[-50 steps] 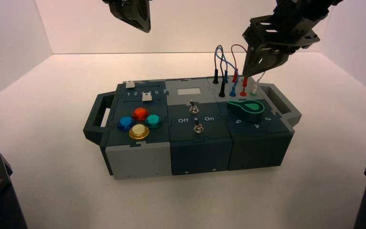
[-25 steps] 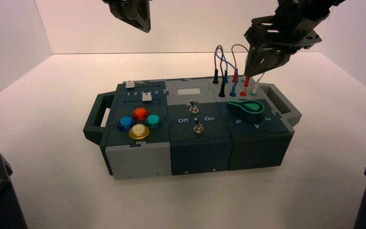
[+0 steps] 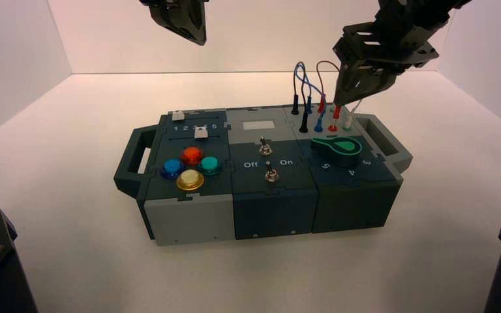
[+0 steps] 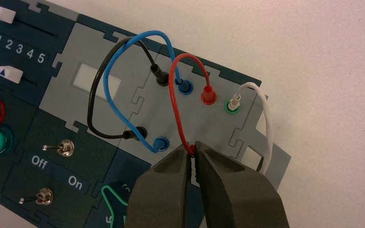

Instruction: Insert the red wire.

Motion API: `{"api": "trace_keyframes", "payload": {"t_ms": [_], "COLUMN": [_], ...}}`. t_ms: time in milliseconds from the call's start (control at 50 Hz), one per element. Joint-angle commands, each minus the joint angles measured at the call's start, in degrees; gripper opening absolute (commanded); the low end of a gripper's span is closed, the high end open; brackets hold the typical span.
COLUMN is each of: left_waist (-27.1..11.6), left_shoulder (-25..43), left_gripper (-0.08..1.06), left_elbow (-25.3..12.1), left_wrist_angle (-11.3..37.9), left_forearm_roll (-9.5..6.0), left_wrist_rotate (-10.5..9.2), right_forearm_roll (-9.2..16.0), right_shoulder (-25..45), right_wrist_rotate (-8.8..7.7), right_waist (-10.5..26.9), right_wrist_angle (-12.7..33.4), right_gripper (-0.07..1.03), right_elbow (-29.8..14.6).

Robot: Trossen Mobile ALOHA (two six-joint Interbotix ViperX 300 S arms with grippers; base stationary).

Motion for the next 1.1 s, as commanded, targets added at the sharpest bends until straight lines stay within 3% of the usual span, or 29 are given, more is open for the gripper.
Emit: {"api": "trace_keyframes", "payload": {"t_ms": [20, 1100], "left_waist": [0.26, 0.7], "left_shoulder": [-0.53, -0.09], "left_gripper": [-0.03, -0.03], "left_elbow": [-1.58, -1.67], "left_wrist_angle": [-0.44, -0.44], "left_forearm_roll": [0.09, 0.09], "left_wrist_rotate": [0.35, 0.44], "right_forearm_roll": [0.09, -1.67], "right_shoulder": [-0.18, -0.26], "right_wrist_rotate": [0.09, -0.18], "right_waist": [0.09, 0.18], "right_wrist_angle": [-0.09, -0.62], "right_gripper": [-0.02, -0.02], "right_elbow": [-1.23, -2.72]}}
